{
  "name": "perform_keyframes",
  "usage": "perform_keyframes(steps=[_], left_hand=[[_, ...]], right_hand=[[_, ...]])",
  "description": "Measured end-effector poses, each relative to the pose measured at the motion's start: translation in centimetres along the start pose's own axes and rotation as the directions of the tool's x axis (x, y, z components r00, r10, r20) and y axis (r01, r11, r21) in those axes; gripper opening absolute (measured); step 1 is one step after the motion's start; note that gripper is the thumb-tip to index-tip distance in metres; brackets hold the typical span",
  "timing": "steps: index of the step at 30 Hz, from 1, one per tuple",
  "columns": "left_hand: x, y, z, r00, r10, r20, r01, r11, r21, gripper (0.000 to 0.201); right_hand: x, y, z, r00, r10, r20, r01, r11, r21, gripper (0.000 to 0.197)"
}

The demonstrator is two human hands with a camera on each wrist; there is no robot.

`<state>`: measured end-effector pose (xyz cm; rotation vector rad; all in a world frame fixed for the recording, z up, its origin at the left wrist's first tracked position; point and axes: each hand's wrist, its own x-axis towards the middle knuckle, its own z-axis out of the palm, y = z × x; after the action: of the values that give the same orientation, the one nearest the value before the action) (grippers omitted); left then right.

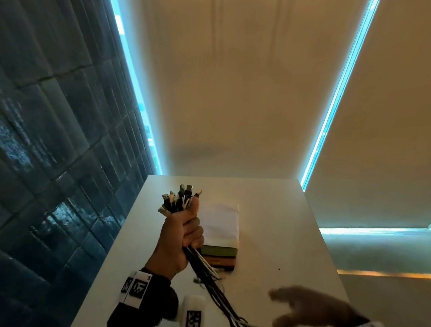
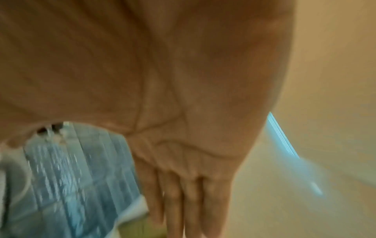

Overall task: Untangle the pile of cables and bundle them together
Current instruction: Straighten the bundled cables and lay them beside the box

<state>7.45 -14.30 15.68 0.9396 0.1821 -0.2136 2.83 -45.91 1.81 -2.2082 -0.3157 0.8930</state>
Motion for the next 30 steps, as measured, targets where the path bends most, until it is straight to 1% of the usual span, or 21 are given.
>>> perform_keyframes(steps=[1, 2, 3, 4, 5, 6, 8, 10, 12, 13, 16, 18, 20, 22, 24, 25, 26, 27, 29, 30], left_hand=[[-0.1, -0.1, 0.1, 1.0, -0.003, 0.008, 0.003, 1.0, 0.009, 0.043], [-0.1, -0.3, 0.3, 1.0, -0.006, 0.018, 0.006, 1.0, 0.015, 0.043], [-0.1, -0.4, 0.5, 0.999, -0.01, 0.031, 0.009, 1.0, 0.019, 0.043], [-0.2, -0.6, 0.7, 0.999, -0.014, 0.042, 0.013, 1.0, 0.023, 0.042], [-0.2, -0.8, 0.9, 0.999, -0.016, 0.051, 0.014, 0.999, 0.029, 0.042], [-0.2, -0.9, 1.2, 0.998, -0.017, 0.06, 0.015, 0.999, 0.037, 0.042], [-0.3, -0.9, 1.5, 0.996, -0.027, 0.086, 0.022, 0.998, 0.054, 0.041], [-0.3, -0.8, 1.2, 0.992, -0.042, 0.116, 0.035, 0.997, 0.063, 0.038], [-0.4, -0.6, 0.6, 0.99, -0.058, 0.129, 0.052, 0.997, 0.052, 0.036], [-0.4, -0.5, 0.2, 0.99, -0.068, 0.127, 0.065, 0.997, 0.033, 0.035], [-0.3, -0.1, -1.4, 0.987, -0.108, 0.12, 0.114, 0.993, -0.042, 0.03], [-0.4, 0.1, -2.3, 0.973, -0.148, 0.177, 0.159, 0.986, -0.052, 0.033], [-0.9, -0.1, -2.9, 0.954, -0.21, 0.214, 0.219, 0.976, -0.019, 0.038], [-1.3, -0.6, -3.2, 0.934, -0.289, 0.209, 0.292, 0.956, 0.017, 0.042], [-1.7, -1.0, -3.2, 0.917, -0.355, 0.183, 0.348, 0.935, 0.069, 0.043], [-1.9, -1.1, -3.2, 0.911, -0.378, 0.168, 0.365, 0.926, 0.1, 0.043], [-2.1, -1.2, -3.1, 0.906, -0.396, 0.15, 0.379, 0.916, 0.132, 0.042], [-2.4, -1.2, -2.9, 0.903, -0.408, 0.135, 0.384, 0.908, 0.169, 0.04], [-2.9, -1.4, -2.6, 0.9, -0.416, 0.126, 0.382, 0.895, 0.229, 0.038], [-3.1, -1.5, -2.5, 0.898, -0.42, 0.128, 0.382, 0.892, 0.242, 0.037]], right_hand=[[-1.7, -4.5, -2.1, 0.999, -0.007, -0.044, 0.006, 0.999, -0.04, 0.093], [-1.9, -7.1, -3.2, 0.99, -0.068, -0.126, 0.066, 0.998, -0.024, 0.101], [-2.4, -10.5, -4.1, 0.969, -0.167, -0.182, 0.172, 0.985, 0.009, 0.104], [-2.5, -13.4, -4.3, 0.95, -0.251, -0.185, 0.26, 0.965, 0.027, 0.104], [-2.0, -15.4, -4.0, 0.935, -0.321, -0.152, 0.334, 0.941, 0.064, 0.099], [-1.2, -16.9, -3.2, 0.929, -0.355, -0.105, 0.365, 0.926, 0.099, 0.09], [0.6, -18.7, -0.8, 0.918, -0.397, -0.001, 0.392, 0.906, 0.161, 0.067], [2.3, -19.1, 1.1, 0.921, -0.386, 0.057, 0.365, 0.905, 0.218, 0.04], [3.4, -18.6, 2.3, 0.935, -0.34, 0.101, 0.296, 0.905, 0.306, 0.017], [3.4, -18.6, 2.7, 0.941, -0.318, 0.118, 0.259, 0.898, 0.356, 0.011], [3.4, -18.2, 3.7, 0.937, -0.268, 0.223, 0.159, 0.897, 0.412, 0.025], [2.6, -17.9, 3.8, 0.929, -0.21, 0.304, 0.072, 0.91, 0.409, 0.036], [1.8, -18.0, 3.1, 0.912, -0.16, 0.378, 0.017, 0.935, 0.354, 0.04], [1.3, -18.1, 2.1, 0.895, -0.117, 0.43, 0.022, 0.975, 0.219, 0.039], [1.1, -17.8, 1.0, 0.893, -0.038, 0.448, 0.005, 0.997, 0.075, 0.032], [1.1, -17.5, 0.3, 0.897, -0.01, 0.441, -0.013, 0.999, 0.05, 0.026], [1.0, -17.2, -0.3, 0.907, 0.013, 0.422, -0.025, 0.999, 0.023, 0.019], [1.0, -17.1, -0.9, 0.927, 0.015, 0.374, -0.005, 1.0, -0.029, 0.013], [1.1, -16.9, -1.7, 0.977, -0.047, 0.208, 0.087, 0.978, -0.189, 0.017], [1.2, -17.1, -2.0, 0.986, -0.102, 0.129, 0.132, 0.957, -0.259, 0.017]])
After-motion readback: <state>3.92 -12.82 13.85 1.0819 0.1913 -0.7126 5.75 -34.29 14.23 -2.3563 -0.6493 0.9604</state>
